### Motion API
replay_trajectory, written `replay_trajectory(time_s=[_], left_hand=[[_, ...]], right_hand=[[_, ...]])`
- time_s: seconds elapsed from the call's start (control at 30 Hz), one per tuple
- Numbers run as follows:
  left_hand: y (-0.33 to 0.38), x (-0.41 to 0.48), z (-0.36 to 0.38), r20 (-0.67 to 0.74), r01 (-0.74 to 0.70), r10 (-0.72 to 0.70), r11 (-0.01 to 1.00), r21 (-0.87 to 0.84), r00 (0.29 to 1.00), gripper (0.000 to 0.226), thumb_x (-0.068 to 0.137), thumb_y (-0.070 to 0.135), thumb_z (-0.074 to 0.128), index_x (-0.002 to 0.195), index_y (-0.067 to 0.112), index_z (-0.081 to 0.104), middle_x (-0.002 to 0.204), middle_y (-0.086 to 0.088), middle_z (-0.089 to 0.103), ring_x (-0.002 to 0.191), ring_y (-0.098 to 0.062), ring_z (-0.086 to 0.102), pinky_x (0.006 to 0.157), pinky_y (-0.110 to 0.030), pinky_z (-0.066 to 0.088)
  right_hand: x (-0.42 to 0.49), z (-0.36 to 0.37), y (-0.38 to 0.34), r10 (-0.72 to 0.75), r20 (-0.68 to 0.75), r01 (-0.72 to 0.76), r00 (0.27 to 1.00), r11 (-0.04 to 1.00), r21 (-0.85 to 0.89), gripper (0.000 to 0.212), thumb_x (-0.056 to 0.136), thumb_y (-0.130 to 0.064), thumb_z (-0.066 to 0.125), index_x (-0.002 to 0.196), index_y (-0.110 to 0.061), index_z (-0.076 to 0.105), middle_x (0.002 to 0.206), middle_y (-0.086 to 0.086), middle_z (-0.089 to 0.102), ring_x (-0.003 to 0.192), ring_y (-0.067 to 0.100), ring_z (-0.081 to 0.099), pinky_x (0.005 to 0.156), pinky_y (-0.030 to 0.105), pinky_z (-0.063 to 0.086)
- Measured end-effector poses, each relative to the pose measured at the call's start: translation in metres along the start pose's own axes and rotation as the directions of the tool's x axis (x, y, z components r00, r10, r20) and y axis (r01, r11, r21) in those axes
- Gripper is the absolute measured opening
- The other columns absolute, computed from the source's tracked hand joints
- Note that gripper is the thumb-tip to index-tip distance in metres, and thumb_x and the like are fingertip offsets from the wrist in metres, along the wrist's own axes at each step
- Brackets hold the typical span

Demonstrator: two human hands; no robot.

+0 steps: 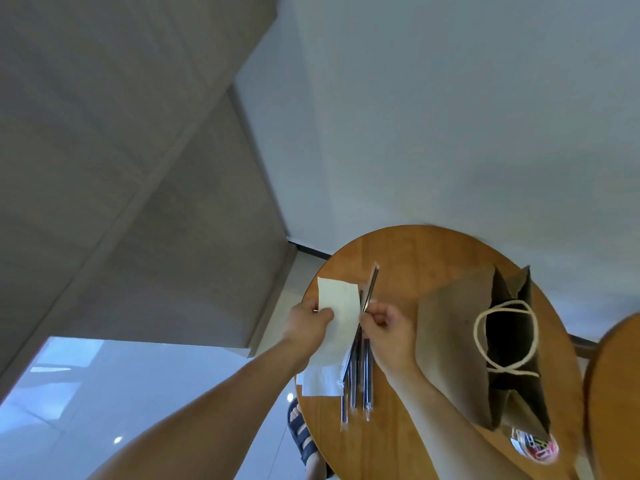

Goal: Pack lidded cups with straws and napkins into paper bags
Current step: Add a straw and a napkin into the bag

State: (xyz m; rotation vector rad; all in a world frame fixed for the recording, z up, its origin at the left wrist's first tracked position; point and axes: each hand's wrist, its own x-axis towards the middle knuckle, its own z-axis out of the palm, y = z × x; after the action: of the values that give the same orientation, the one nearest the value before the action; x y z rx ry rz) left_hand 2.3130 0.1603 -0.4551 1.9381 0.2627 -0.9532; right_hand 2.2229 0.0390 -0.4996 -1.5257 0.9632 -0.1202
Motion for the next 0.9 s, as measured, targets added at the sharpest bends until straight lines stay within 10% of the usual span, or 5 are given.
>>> replay_trajectory(time_s=[0.37,0.6,0.9], left_hand=[[0.111,-0.071,0.002,0.09,-0.229,0.249,0.955,-0.191,0.964,0.03,0.082,0.009,0.055,0.061,0.024,0.071,0.058,0.009,0.066,0.051,-0.006,0.06,0.045,-0.016,0.044],[0.167,-0.114,0.006,0.123,-0.386,0.416,0.898,-0.212,0.901,0.026,0.076,0.019,0.059,0.098,0.015,0.07,0.103,-0.016,0.072,0.1,-0.037,0.067,0.093,-0.054,0.053],[0.205,-0.149,0.048,0.233,-0.532,0.562,0.827,-0.18,0.794,0.02,0.092,0.009,0.054,0.101,0.025,0.062,0.099,0.001,0.07,0.087,-0.015,0.069,0.068,-0.028,0.056]], right_hand=[[-0.02,-0.047,-0.119,-0.215,-0.051,0.212,0.975,0.976,-0.055,0.023,0.078,-0.034,0.082,0.09,-0.032,0.062,0.083,-0.009,0.068,0.078,0.005,0.065,0.069,0.024,0.05],[-0.038,-0.084,-0.18,-0.263,0.016,0.26,0.965,0.961,0.097,0.032,0.087,-0.029,0.075,0.115,-0.03,0.06,0.1,-0.009,0.074,0.086,0.005,0.07,0.075,0.03,0.058],[-0.055,-0.152,-0.222,-0.36,-0.143,0.375,0.922,0.921,0.105,0.034,0.078,-0.016,0.081,0.098,-0.034,0.061,0.086,-0.01,0.074,0.077,0.008,0.072,0.062,0.024,0.054]])
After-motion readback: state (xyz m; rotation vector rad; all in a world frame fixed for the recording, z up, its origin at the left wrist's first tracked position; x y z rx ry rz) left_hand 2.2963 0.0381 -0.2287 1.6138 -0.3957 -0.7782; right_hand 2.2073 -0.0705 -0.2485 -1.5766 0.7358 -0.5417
